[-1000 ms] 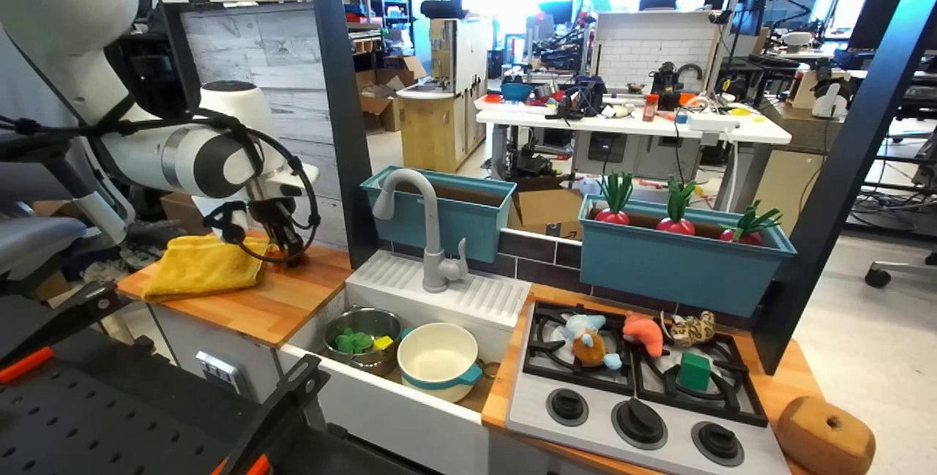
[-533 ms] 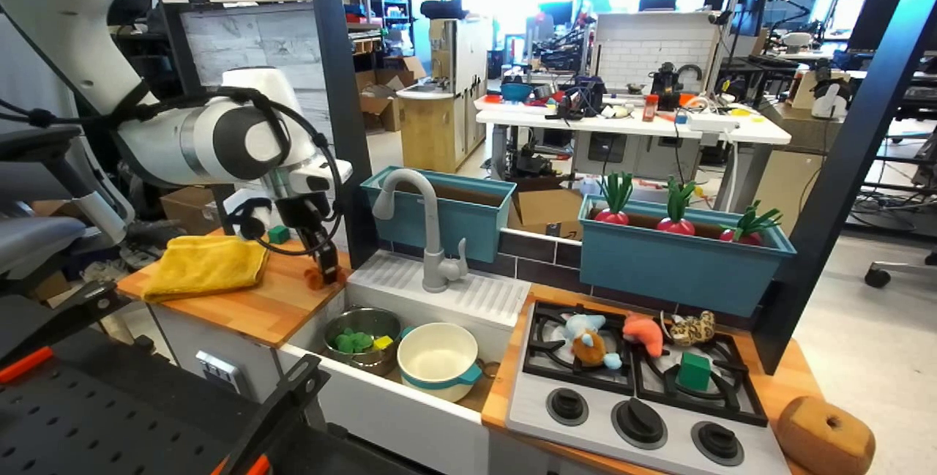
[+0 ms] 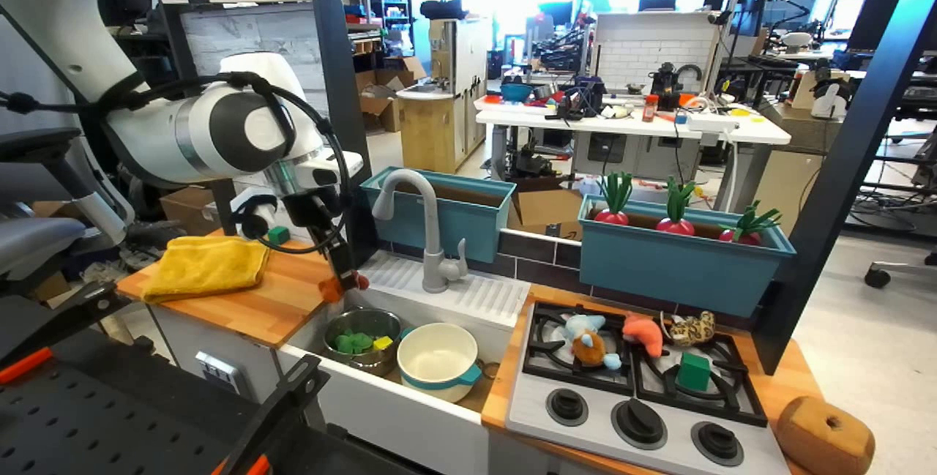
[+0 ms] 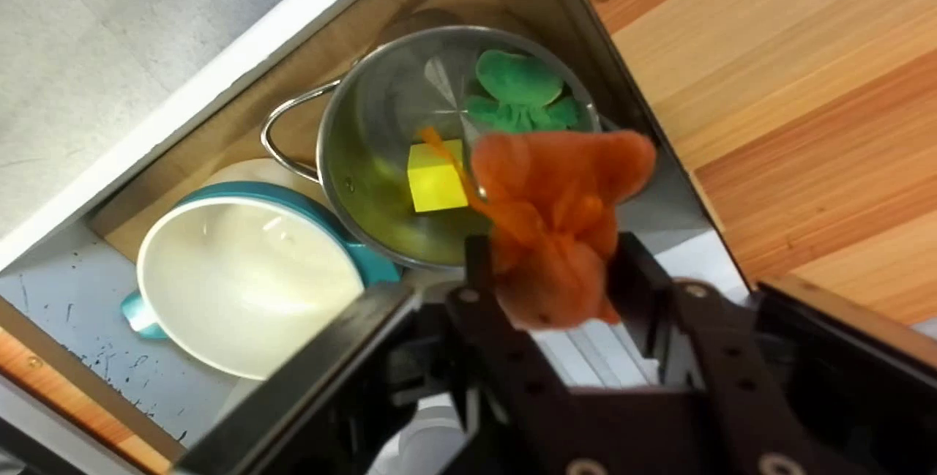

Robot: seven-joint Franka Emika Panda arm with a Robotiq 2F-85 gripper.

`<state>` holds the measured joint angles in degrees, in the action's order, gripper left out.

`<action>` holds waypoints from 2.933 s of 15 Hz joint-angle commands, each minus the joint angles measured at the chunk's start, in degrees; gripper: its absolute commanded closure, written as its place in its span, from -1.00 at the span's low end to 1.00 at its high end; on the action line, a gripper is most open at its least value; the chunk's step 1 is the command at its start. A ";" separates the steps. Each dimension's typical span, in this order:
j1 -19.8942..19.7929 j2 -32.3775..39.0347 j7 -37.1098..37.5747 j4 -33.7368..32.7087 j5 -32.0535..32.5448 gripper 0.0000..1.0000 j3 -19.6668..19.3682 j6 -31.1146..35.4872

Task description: Pick up all the plush toys from the counter and the stove, then wipe the counter

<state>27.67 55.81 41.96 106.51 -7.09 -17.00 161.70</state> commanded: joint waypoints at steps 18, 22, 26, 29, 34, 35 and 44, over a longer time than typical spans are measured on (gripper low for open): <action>-5.58 -2.30 -17.66 -4.75 3.23 -1.00 17.35 7.15; 0.29 0.11 -23.04 -5.32 5.83 -1.00 11.46 14.92; 0.70 0.72 -23.50 -4.98 2.75 -1.00 11.53 18.21; -3.36 4.44 -23.64 -10.51 1.03 -1.00 16.57 16.78; -5.05 11.89 -21.92 -22.17 -1.68 -1.00 19.47 14.02; -4.42 13.33 -21.38 -24.51 -2.14 -1.00 18.70 13.26; 1.50 20.66 -11.14 -37.99 -2.66 -1.00 12.26 2.55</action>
<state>27.56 73.40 28.36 74.11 -9.63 -3.14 167.22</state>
